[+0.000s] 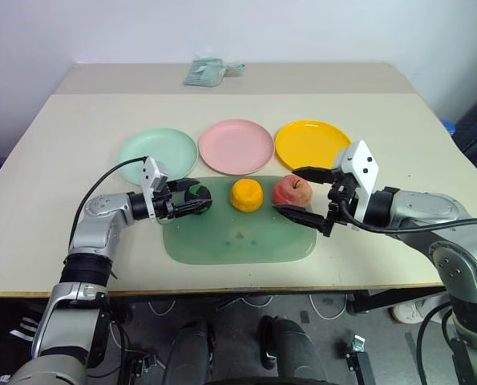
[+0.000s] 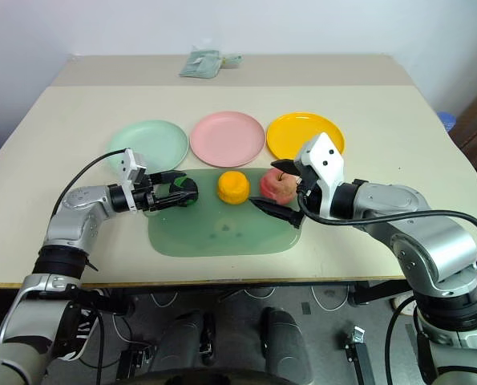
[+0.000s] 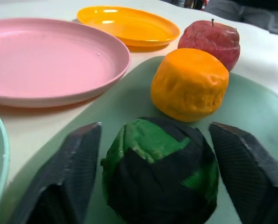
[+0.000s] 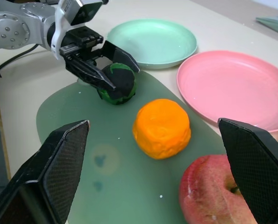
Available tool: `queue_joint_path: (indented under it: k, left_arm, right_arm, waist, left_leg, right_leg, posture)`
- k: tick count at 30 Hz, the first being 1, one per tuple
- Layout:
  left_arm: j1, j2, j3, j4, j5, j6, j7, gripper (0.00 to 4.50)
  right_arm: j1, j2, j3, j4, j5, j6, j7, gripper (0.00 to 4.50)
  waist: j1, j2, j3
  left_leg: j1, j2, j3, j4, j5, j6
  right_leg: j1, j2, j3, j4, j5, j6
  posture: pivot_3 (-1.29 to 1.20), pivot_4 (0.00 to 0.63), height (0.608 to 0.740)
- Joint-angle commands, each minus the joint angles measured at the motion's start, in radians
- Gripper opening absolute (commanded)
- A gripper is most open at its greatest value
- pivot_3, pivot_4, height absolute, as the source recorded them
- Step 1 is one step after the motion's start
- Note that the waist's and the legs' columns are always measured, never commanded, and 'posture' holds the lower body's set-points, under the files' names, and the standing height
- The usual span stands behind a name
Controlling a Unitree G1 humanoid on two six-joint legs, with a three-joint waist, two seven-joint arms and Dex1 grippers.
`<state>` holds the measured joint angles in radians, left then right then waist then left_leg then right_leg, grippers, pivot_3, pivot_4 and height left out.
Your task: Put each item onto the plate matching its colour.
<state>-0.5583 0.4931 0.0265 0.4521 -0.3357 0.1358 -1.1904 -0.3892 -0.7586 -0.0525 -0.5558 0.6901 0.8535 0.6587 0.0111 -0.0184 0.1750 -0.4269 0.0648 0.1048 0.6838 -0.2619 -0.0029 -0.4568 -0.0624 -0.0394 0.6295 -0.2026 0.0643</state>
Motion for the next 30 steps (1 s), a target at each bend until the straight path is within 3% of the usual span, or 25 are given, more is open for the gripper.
queue_joint_path:
  k: [1,10,14,22,27,30]
  left_arm:
    - [-0.010,0.015,0.020,-0.031,-0.010,-0.015,0.000,3.68]
    - [-0.015,0.023,0.014,-0.017,-0.011,-0.011,-0.010,3.68]
    - [-0.009,0.021,0.004,-0.016,0.004,-0.030,-0.008,2.34]
    - [-0.032,0.013,0.030,-0.006,-0.017,-0.031,0.010,2.34]
    - [-0.091,0.010,0.135,-0.052,-0.124,0.036,0.077,2.34]
    - [-0.151,0.011,0.190,0.001,-0.120,-0.016,0.150,2.34]
  right_arm:
    - [-0.019,-0.003,-0.015,-0.010,-0.005,-0.024,0.010,4.50]
    - [-0.021,-0.002,-0.011,-0.004,-0.020,-0.032,0.018,4.50]
    - [-0.023,-0.002,-0.014,-0.003,-0.022,-0.032,0.022,4.50]
    - [-0.030,-0.001,-0.012,0.003,-0.025,-0.034,0.027,4.50]
    - [-0.033,0.002,-0.011,0.007,-0.033,-0.049,0.029,4.50]
    - [-0.044,0.019,-0.010,0.019,-0.047,-0.070,0.019,4.50]
  waist:
    - [0.000,0.000,0.000]
    - [0.000,0.000,0.000]
    - [0.000,0.000,0.000]
    - [0.000,0.000,0.000]
    - [0.000,0.000,0.000]
    - [0.001,-0.001,0.000]
  left_leg:
    - [0.000,0.000,0.000,0.000,0.000,0.000]
    - [0.000,0.000,0.000,0.000,0.000,0.000]
    - [0.000,0.000,0.000,0.000,0.000,0.000]
    - [0.000,0.000,0.000,0.000,0.000,0.000]
    - [0.000,0.000,0.000,0.000,0.000,0.000]
    - [0.000,0.000,0.000,0.000,0.000,0.000]
  right_leg:
    - [0.000,0.000,0.000,0.000,0.000,0.000]
    - [0.000,0.000,0.000,0.000,0.000,0.000]
    - [0.000,0.000,0.000,0.000,0.000,0.000]
    - [0.000,0.000,0.000,0.000,0.000,0.000]
    - [0.000,0.000,0.000,0.000,0.000,0.000]
    - [0.000,0.000,0.000,0.000,0.000,0.000]
  posture:
    - [0.00,0.150,0.740]
    - [0.00,0.150,0.740]
    - [0.00,0.150,0.740]
    - [0.00,0.150,0.740]
    - [0.00,0.150,0.740]
    - [0.00,0.150,0.740]
